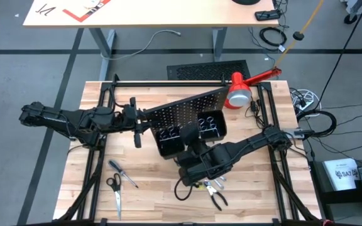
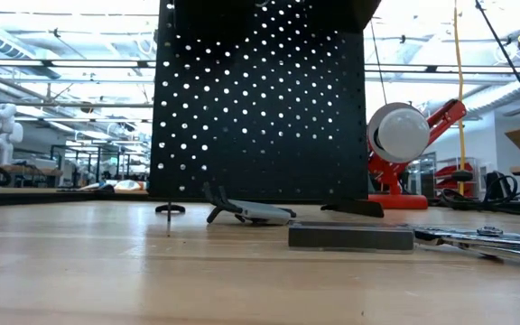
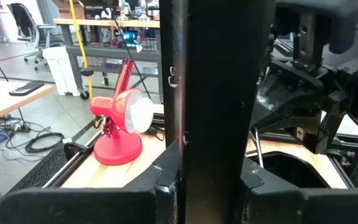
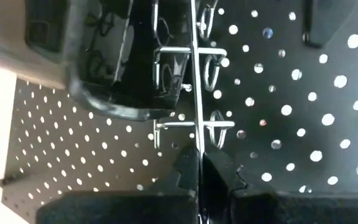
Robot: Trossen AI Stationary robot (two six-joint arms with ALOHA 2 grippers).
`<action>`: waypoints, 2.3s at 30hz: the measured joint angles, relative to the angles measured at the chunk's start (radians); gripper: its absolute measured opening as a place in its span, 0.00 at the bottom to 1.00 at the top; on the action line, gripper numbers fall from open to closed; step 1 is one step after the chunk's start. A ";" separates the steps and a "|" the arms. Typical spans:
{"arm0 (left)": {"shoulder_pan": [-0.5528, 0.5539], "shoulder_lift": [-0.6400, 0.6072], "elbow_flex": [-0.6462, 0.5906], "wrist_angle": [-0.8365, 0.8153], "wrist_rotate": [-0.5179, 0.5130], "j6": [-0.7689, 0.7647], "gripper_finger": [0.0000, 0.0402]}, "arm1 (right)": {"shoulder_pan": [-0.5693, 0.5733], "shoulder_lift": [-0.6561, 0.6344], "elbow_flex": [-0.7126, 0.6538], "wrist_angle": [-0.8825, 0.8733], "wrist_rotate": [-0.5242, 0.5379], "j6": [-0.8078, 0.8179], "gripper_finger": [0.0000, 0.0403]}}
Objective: Hang tools onto peg board
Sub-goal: Assemble the tool holder on the pegboard
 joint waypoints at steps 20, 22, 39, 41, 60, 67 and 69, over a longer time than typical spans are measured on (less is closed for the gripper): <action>0.001 0.000 0.000 0.006 0.001 0.002 0.17 | 0.015 -0.001 0.001 0.044 -0.043 0.065 0.46; 0.001 0.000 0.000 0.005 0.002 0.002 0.17 | 0.019 -0.002 0.002 0.044 -0.039 0.097 0.54; 0.000 -0.001 0.000 0.008 0.030 0.007 0.17 | 0.061 -0.004 0.003 0.010 -0.124 0.485 0.61; 0.000 -0.001 0.000 0.009 0.029 0.008 0.17 | 0.045 -0.007 0.005 0.002 -0.146 0.590 0.61; 0.001 -0.002 0.000 0.011 0.030 0.009 0.17 | -0.004 -0.016 0.005 0.011 -0.347 0.729 0.68; 0.001 -0.002 0.000 0.011 0.025 0.007 0.17 | 0.007 -0.012 0.000 -0.004 -0.157 0.601 0.68; 0.002 -0.002 0.000 0.011 0.025 0.007 0.17 | 0.011 -0.013 0.000 -0.003 -0.165 0.516 0.68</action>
